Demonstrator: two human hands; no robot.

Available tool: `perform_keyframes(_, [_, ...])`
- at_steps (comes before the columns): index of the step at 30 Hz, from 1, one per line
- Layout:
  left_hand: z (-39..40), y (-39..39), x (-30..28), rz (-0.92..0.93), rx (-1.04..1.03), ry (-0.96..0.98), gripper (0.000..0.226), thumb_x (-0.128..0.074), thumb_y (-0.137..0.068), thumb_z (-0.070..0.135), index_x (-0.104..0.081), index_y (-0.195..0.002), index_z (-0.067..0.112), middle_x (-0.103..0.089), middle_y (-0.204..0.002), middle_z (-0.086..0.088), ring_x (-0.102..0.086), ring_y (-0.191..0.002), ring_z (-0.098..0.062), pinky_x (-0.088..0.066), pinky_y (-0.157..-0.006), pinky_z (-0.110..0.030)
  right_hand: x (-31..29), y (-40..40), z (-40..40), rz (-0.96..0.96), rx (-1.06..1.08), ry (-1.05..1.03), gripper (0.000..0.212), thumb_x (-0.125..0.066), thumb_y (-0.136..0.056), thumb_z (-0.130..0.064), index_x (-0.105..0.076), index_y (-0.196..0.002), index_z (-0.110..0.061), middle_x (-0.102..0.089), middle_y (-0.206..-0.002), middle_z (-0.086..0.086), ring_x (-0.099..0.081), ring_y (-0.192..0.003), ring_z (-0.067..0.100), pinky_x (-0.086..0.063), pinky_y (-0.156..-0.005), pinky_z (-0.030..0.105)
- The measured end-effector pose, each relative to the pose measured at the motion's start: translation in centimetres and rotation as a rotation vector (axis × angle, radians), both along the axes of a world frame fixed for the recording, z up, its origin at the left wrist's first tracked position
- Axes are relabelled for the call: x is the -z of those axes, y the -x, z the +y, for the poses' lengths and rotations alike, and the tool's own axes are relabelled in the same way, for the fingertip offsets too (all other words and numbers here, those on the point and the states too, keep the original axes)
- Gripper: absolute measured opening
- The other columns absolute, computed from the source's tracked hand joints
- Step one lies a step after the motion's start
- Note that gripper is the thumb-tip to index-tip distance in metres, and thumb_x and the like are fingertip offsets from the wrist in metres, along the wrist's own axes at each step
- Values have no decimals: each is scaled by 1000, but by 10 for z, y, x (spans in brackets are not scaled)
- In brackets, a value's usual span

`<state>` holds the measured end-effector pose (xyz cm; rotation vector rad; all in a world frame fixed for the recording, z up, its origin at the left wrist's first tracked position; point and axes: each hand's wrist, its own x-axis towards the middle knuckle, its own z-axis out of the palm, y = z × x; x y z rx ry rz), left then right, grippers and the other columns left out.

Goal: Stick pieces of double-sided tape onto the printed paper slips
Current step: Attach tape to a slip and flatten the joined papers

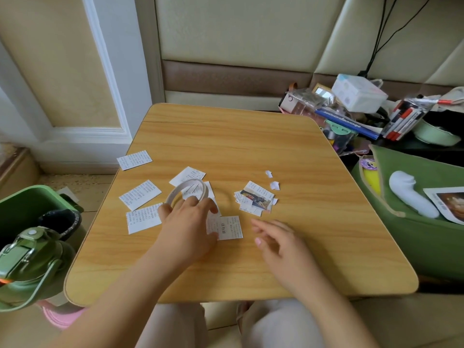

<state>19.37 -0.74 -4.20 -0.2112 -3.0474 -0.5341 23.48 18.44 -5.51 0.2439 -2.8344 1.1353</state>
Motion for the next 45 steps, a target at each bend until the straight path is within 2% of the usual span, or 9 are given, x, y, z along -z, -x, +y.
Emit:
perform_keyframes(5, [-2,-19,-14,103,83,-519,34,-42,-82,25,-27,-111,35,-44,-77,11,-48,-74,-3,-24,-82,-26,2,-1,-19,36,-15,13,32,-56,-92,-16,-55,-120,-31,-54,-111,-28,-50,-116,4,-39,-102,31])
perform_keyframes(10, [2,-31,-37,-109,87,-1061,36,-31,-96,0,-33,-108,34,-56,-69,15,-40,-61,-7,-36,-58,-14,-26,-7,-25,226,33,165,35,-49,-87,-41,-55,-119,-30,-60,-113,-18,-53,-106,-6,-37,-90,7])
perform_keyframes(14, [12,-42,-44,-166,130,-1206,27,-37,-98,1,-46,-110,24,-68,-80,13,-43,-66,-12,-39,-64,-13,-48,-9,-35,434,-4,164,33,-52,-92,-28,-58,-122,-16,-55,-120,-12,-53,-113,2,-39,-93,13])
perform_keyframes(20, [19,-55,-57,-126,228,-1199,19,-44,-96,4,-54,-105,17,-72,-86,13,-59,-76,1,-42,-71,-12,-60,-12,-41,537,20,108,33,-52,-91,-23,-60,-121,-10,-56,-123,0,-47,-110,-9,-33,-94,4])
perform_keyframes(23, [20,-60,-59,-31,264,-1115,19,-46,-96,4,-55,-104,18,-72,-96,12,-64,-95,0,-42,-74,-9,-61,-15,-42,569,58,112,33,-55,-89,-25,-63,-117,-10,-60,-120,-1,-52,-112,0,-36,-94,6])
perform_keyframes(28, [20,-64,-62,93,292,-1011,16,-46,-91,16,-57,-100,23,-70,-98,19,-64,-98,-1,-43,-76,-9,-66,-20,-41,568,91,195,16,-61,-84,-27,-66,-96,-17,-65,-110,-10,-58,-105,2,-39,-92,10])
perform_keyframes(34, [20,-65,-68,110,273,-980,15,-47,-89,16,-59,-97,21,-70,-93,21,-64,-94,2,-44,-76,-9,-74,-25,-41,499,120,244,25,-72,-77,-24,-53,-90,-35,-65,-107,-23,-57,-95,-5,-38,-82,5])
perform_keyframes(40, [19,-67,-73,165,231,-900,13,-46,-89,21,-58,-94,24,-70,-84,14,-65,-77,-12,-47,-68,-30,-81,-25,-40,491,76,188,47,-66,-82,-29,-51,-126,-35,-61,-107,-20,-57,-104,4,-39,-90,9])
perform_keyframes(45, [20,-69,-78,158,199,-898,10,-51,-93,15,-58,-91,23,-69,-76,3,-53,-54,-23,-40,-50,-31,-84,-24,-40,574,57,151,14,-66,-82,-23,-72,-95,-20,-65,-101,-10,-61,-100,4,-43,-89,13])
